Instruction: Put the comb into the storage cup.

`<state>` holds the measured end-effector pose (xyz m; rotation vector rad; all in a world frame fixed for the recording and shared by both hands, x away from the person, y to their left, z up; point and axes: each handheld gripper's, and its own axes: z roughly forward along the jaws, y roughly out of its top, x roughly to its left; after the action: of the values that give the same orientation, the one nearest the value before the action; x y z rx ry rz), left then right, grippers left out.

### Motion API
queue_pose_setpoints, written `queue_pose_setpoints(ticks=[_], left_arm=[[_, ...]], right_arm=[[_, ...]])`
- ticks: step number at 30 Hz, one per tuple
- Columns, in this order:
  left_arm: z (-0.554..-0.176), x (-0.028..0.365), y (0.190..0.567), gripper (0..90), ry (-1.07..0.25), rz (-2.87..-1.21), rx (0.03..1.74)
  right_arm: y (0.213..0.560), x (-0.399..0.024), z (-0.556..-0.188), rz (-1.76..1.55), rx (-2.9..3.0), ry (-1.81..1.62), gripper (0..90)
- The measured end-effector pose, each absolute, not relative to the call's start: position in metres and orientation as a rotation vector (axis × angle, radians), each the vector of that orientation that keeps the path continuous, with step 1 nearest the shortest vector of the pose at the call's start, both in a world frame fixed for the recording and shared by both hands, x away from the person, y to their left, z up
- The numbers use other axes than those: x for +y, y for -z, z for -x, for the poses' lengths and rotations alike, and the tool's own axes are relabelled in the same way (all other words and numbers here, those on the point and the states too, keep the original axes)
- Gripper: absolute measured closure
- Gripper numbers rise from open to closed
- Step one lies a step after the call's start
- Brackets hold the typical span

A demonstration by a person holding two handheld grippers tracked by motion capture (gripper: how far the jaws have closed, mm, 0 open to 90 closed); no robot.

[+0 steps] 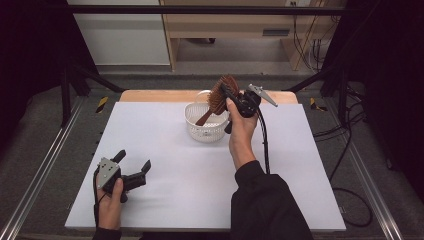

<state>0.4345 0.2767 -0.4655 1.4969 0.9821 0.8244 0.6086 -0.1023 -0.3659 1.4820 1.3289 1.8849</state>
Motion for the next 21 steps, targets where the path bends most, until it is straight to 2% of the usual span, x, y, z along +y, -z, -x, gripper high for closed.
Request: queue_pose_setpoints(ticks=[21], left_arm=[[-0.434,0.276,0.465,1.6,-0.825,-1.495,0.981]], right_arm=[[0.378,-0.099,-0.611,-1.501,1.333,-1.885,50.9]])
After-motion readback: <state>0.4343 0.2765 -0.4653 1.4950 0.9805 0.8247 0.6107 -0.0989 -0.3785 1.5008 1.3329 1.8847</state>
